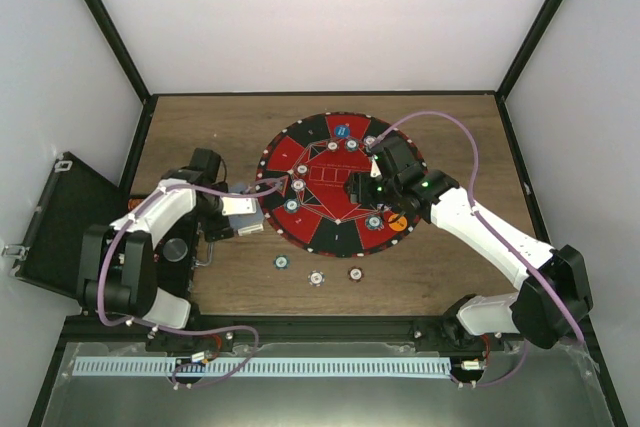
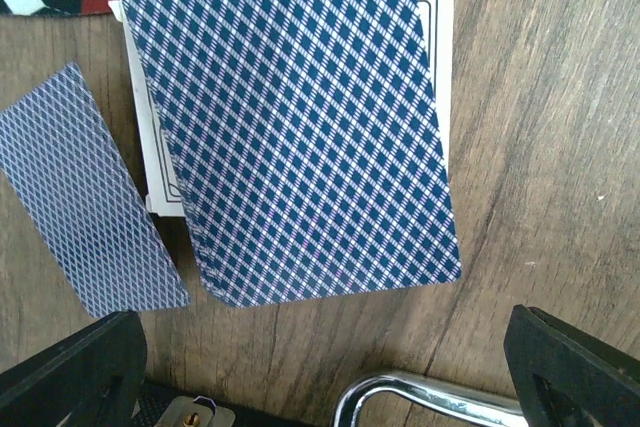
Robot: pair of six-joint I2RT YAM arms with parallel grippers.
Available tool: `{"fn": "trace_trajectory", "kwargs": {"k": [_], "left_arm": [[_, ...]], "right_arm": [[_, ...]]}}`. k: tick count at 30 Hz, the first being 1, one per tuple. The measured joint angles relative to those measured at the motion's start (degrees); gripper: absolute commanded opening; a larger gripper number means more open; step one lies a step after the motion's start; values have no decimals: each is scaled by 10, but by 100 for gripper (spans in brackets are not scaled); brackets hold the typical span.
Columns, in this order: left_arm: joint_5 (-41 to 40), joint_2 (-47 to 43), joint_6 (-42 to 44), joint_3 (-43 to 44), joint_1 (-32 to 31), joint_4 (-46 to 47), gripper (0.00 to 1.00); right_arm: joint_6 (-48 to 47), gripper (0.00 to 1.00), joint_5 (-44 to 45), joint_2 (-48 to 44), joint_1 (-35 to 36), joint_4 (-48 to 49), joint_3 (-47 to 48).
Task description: Distribute texas hold em gaming equipment
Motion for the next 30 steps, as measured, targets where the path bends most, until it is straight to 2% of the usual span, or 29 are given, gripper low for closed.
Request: {"fn": "trace_trajectory", "kwargs": {"k": [30], "left_arm": [[14, 86, 5, 16, -1, 21, 98]], "right_arm": [[0, 64, -11, -2, 8, 0, 0]]}}
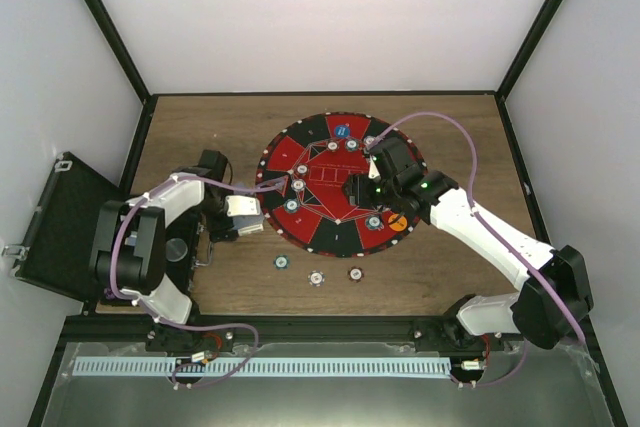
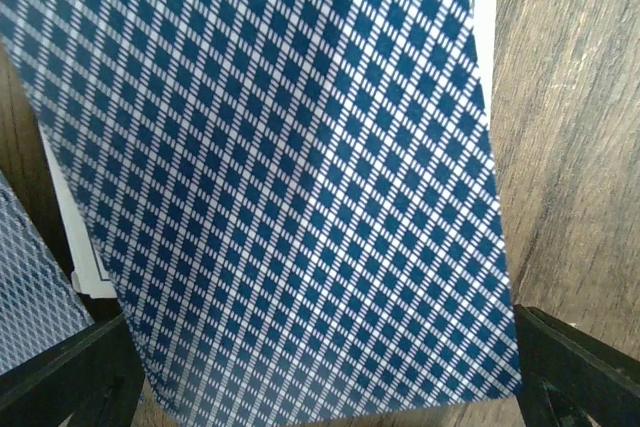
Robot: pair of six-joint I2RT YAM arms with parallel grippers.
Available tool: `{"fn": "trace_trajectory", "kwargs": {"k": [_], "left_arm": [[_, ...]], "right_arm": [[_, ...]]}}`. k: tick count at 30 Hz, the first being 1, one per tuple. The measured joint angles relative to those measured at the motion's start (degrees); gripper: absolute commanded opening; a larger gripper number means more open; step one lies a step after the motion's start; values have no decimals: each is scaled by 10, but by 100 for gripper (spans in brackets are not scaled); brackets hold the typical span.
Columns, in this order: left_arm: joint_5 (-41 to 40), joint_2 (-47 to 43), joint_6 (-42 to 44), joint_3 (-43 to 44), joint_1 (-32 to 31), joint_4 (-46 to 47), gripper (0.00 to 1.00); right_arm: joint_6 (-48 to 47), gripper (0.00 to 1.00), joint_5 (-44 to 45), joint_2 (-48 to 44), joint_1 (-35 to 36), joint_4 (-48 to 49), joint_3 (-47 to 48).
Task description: Distribute texas hold em gaming equipment
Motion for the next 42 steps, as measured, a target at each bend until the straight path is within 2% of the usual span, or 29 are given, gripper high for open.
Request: {"fn": "trace_trajectory", "kwargs": {"k": [19, 28, 38, 42], "left_arm": [[-12, 11, 3, 0, -10, 12, 85], [-19, 16, 3, 0, -14, 14, 70], [-22, 20, 3, 0, -15, 15, 59], [-23, 20, 3, 0, -15, 15, 58]], "right_arm": [[3, 59, 0, 0, 7, -1, -3], [9, 57, 0, -8, 9, -1, -3], [11, 54, -2, -10, 11, -1, -3], [11, 53, -2, -10, 12, -1, -3]]}}
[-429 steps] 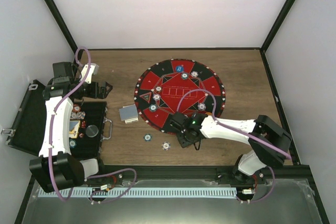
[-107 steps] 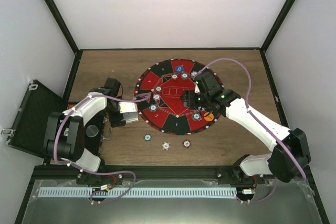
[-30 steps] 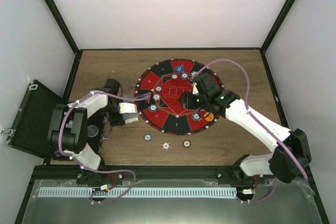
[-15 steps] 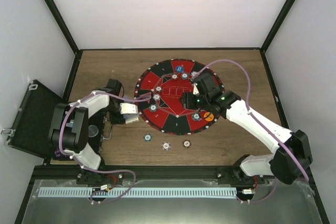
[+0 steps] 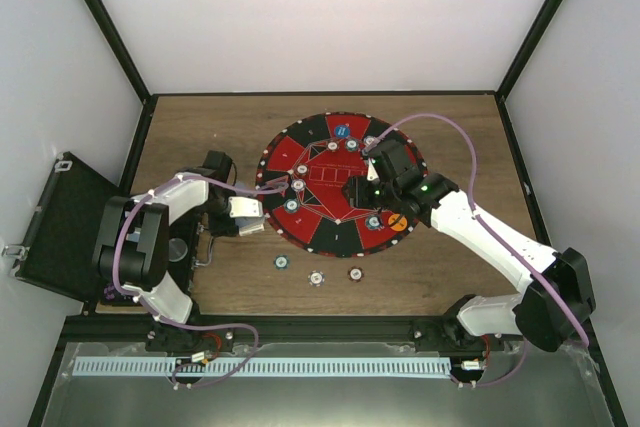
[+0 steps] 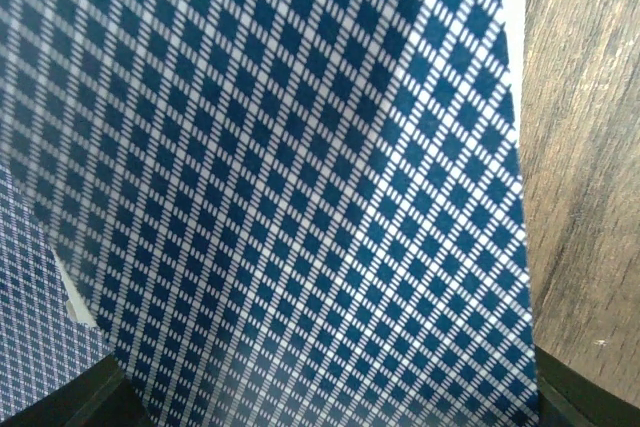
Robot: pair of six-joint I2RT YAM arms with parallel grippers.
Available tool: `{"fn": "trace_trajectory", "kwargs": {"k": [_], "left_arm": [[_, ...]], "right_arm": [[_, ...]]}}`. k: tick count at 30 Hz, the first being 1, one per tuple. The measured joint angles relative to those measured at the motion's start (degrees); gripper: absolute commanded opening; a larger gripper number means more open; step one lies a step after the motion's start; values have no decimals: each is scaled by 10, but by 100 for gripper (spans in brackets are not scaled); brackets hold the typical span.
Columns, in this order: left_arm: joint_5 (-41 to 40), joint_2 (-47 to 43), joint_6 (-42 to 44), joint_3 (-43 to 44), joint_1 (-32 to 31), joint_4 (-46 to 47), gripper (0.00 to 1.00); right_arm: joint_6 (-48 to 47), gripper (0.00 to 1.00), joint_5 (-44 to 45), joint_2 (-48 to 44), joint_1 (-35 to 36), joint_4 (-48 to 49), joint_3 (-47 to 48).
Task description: Distribute texas hold em gaming equipment
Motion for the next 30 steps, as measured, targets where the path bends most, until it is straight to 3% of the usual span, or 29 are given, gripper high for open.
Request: {"fn": "trace_trajectory", "kwargs": {"k": [5, 11, 24, 30], "left_arm": [[0, 0, -1, 0, 0, 0, 57], [-2, 0, -3, 0, -1, 1, 33], [-3, -8, -3, 0, -1, 2, 5], [2, -27, -5, 0, -1, -6, 4]], "right_arm": [[0, 51, -1, 0, 3, 0, 0], [0, 50, -2, -3, 3, 0, -5], [0, 50, -6, -5, 3, 0, -10], [0, 50, -7, -5, 3, 2, -14]]}}
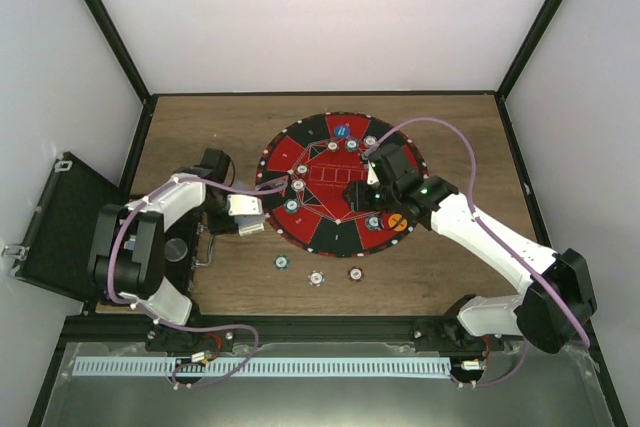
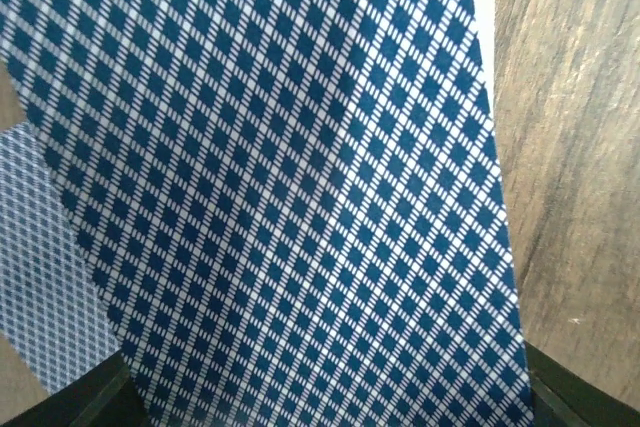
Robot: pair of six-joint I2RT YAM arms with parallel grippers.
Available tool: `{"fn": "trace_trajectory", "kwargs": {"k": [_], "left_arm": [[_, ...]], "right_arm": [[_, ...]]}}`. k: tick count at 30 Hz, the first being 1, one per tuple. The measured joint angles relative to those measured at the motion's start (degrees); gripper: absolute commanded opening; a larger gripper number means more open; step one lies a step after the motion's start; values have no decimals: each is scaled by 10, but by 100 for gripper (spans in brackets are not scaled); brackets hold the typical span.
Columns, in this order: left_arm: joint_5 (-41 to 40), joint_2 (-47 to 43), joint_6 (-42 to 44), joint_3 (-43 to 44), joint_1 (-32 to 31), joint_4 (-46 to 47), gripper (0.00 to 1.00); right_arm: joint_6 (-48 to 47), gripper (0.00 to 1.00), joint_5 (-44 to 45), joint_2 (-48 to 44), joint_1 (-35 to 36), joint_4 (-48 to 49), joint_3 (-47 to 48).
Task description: Distribute texas hold em gaming equipment
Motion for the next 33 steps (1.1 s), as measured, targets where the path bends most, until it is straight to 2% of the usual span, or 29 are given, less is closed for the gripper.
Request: {"fn": "trace_trajectory", "kwargs": {"k": [11, 12, 15, 20, 26, 33], "left_arm": [[24, -22, -7, 8, 0, -25, 4], [28, -26, -9, 8, 0, -29, 4], [41, -47, -10, 12, 0, -44, 4], [66, -89, -12, 32, -8, -71, 4], [89, -139, -16, 49, -41, -102, 4], [100, -155, -28, 75, -79, -131, 4]], "right_arm": [[4, 50, -13, 0, 0, 16, -8], [6, 51, -17, 0, 0, 19, -10], [14, 65, -42, 0, 0, 31, -17], [45, 72, -121, 7, 2, 85, -27], [125, 73, -256, 59, 3, 224, -51], [183, 73, -333, 127, 12, 321, -45]]}}
